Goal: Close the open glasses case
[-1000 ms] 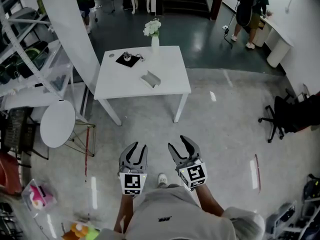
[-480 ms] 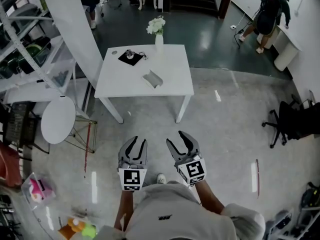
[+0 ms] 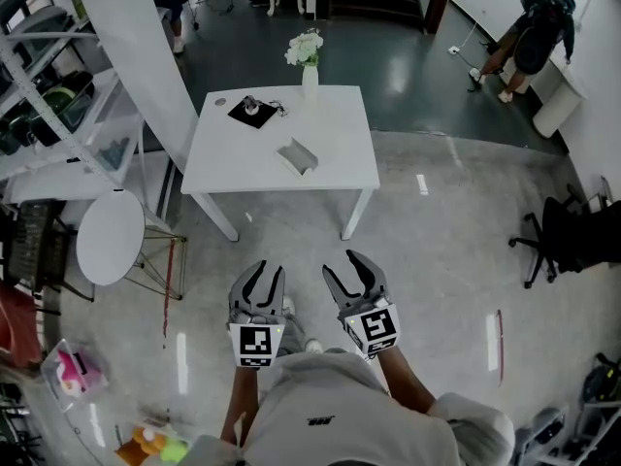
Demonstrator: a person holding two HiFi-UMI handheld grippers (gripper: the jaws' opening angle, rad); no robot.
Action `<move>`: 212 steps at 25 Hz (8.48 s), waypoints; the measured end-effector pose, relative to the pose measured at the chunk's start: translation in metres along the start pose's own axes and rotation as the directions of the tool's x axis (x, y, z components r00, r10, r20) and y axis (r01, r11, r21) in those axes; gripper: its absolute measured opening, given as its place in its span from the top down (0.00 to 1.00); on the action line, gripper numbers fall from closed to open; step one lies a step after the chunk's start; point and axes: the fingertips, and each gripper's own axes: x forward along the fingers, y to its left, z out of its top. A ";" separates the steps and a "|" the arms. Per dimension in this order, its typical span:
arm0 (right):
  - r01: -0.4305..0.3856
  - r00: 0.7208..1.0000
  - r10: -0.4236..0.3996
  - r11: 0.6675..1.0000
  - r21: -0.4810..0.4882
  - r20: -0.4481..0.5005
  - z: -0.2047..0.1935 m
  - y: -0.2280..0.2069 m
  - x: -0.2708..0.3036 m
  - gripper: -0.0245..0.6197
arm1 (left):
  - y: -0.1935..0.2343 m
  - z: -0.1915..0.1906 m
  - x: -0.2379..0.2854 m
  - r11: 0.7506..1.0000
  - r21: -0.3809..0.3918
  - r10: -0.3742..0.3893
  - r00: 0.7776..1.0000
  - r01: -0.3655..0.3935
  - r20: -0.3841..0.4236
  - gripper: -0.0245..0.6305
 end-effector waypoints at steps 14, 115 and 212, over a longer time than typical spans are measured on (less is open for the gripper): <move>0.040 0.997 -0.041 0.999 -0.014 -0.058 -0.002 -0.026 0.080 0.62 | 0.058 -0.004 0.067 0.999 -0.016 -0.044 0.999 0.044 0.003 0.76; -0.079 0.971 0.101 0.991 0.109 -0.216 -0.053 -0.312 0.455 0.67 | 0.179 -0.048 0.519 0.996 -0.072 -0.070 0.973 0.055 -0.219 0.77; -0.135 0.851 0.210 0.973 0.186 -0.482 -0.234 -0.268 0.518 0.71 | 0.126 -0.247 0.566 0.946 -0.273 -0.290 0.833 0.175 -0.471 0.79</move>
